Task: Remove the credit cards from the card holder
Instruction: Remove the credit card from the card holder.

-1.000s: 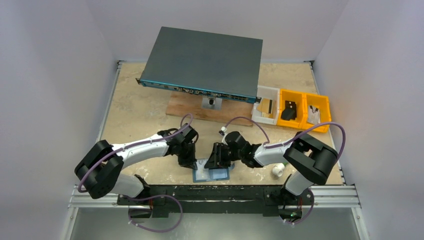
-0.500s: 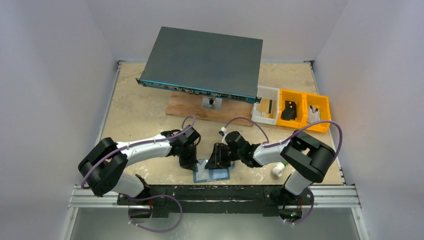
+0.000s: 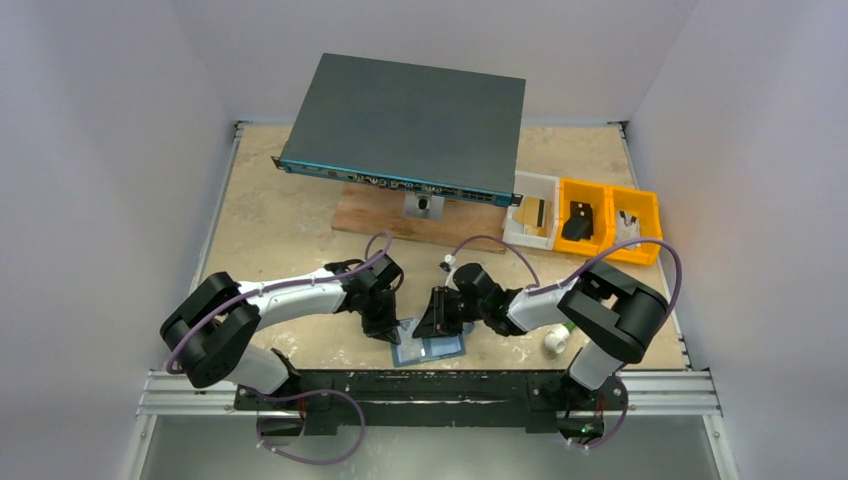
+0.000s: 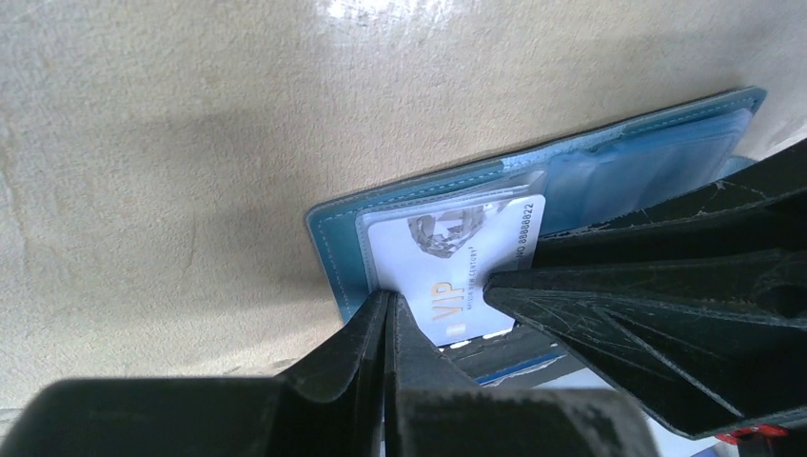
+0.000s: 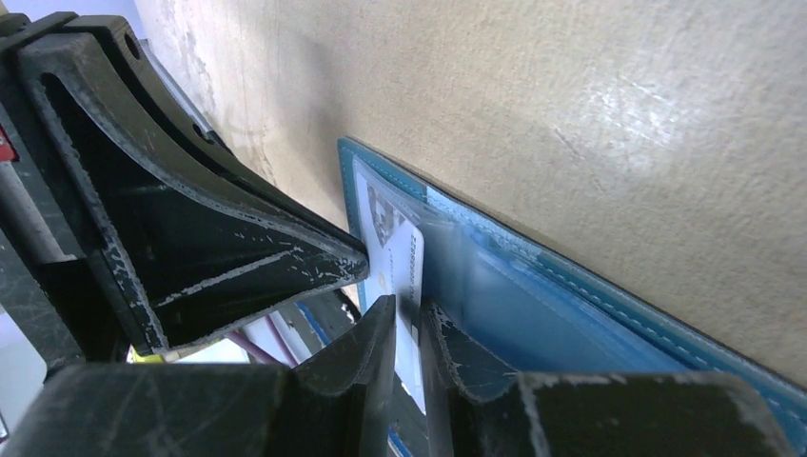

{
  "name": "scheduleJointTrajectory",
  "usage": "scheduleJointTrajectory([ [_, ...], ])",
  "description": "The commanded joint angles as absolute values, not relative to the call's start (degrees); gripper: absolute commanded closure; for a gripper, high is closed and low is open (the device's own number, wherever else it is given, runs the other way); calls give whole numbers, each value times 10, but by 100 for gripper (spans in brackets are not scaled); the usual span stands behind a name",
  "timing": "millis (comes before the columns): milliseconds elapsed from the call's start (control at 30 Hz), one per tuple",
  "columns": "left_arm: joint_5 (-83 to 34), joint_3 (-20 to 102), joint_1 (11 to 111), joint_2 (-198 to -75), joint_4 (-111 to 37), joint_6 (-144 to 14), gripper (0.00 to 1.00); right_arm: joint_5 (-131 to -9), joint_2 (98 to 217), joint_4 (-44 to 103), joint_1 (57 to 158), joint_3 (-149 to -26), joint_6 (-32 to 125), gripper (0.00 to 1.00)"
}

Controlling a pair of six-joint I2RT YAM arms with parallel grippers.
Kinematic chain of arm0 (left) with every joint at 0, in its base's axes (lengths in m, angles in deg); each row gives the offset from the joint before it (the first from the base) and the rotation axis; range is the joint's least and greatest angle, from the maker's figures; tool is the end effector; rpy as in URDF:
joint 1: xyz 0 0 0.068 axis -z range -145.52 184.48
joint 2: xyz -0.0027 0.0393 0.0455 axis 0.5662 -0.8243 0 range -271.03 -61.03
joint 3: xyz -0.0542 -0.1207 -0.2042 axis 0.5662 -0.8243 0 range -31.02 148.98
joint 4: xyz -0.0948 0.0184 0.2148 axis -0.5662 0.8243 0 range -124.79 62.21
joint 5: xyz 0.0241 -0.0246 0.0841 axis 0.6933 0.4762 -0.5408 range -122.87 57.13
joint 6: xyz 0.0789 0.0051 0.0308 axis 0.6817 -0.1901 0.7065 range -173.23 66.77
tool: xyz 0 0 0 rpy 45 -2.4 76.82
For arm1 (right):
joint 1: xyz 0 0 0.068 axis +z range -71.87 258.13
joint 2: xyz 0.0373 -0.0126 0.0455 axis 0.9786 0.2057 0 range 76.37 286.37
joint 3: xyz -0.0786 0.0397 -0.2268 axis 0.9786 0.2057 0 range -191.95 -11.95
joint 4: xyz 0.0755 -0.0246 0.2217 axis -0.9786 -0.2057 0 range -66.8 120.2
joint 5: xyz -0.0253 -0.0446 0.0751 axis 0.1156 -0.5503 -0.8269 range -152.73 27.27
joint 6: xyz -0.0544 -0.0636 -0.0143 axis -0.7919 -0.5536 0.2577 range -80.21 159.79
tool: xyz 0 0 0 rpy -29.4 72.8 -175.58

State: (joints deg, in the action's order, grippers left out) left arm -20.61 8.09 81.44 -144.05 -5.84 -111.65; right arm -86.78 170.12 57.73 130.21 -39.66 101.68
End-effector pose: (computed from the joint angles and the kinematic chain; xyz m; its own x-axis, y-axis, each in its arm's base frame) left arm 0.1474 -0.1810 0.0975 -0.9864 -0.1635 0.0185 -0.1593 0.9203 -0.3573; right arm 0.1539 0.2471 0.0838 -0.9886 0.0415 -0.1448 -0.0943 0.5792 0.8097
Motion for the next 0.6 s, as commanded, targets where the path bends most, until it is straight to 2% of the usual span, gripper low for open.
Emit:
scheduleJointTrajectory([
  [0,-261,77,817,-1456,-45,-1134,100,-889,1688,624,1289,-375,1023,84],
  [300,-266,69,814,-1465,-40,-1140,100,-921,1699,733,1279,-341,1055,82],
  [567,-265,71,814,-1465,-40,-1140,100,-936,1725,780,1279,-334,1073,87],
])
